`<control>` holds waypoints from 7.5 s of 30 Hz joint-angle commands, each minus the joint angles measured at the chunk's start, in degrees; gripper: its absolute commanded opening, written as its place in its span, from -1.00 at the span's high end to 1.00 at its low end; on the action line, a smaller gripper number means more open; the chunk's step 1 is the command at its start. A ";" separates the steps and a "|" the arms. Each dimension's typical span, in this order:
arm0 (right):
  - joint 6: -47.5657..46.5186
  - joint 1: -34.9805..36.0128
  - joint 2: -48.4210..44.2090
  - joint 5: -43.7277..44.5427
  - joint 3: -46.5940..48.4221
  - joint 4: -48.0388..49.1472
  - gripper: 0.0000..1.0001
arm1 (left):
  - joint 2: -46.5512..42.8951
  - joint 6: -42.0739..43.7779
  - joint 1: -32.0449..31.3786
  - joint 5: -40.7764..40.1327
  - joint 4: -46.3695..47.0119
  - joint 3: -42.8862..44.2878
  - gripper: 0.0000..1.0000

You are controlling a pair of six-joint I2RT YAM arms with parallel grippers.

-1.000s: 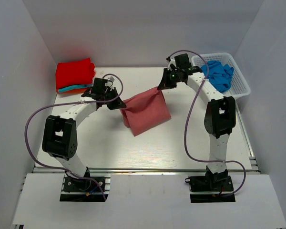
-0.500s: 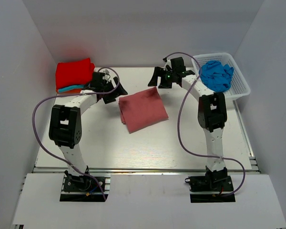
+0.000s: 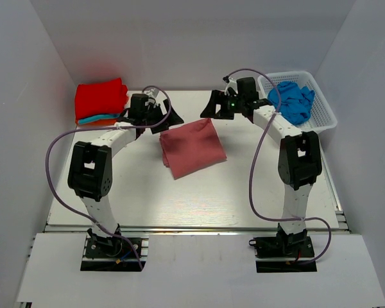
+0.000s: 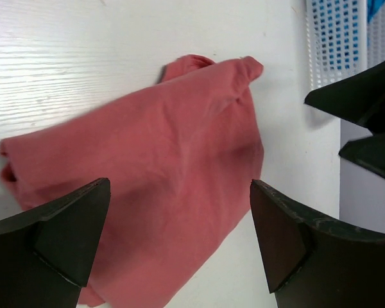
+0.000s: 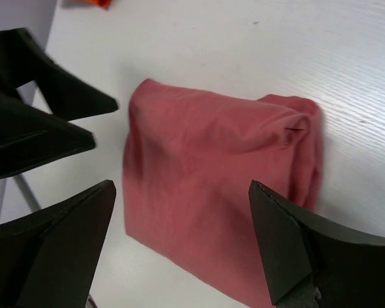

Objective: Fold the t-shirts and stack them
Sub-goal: Fold the long partially folded tshirt into a neat square, then smooth out wrinkles on the folded tshirt, then put the neatly folded tshirt into the corner of the board with the left arm

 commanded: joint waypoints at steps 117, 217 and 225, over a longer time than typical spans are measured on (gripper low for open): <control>5.76 -3.89 -54.60 38.46 -58.54 14.80 -0.80 | 8.81 58.58 7.23 -22.87 -33.40 47.88 1.00; 5.24 -3.27 -21.10 19.04 -36.13 11.89 -0.80 | 29.30 36.53 23.75 -16.01 -8.08 41.02 0.11; 4.01 -3.27 -24.88 16.84 -35.43 11.81 -0.80 | 16.74 33.01 23.75 -18.21 -10.44 43.32 -1.00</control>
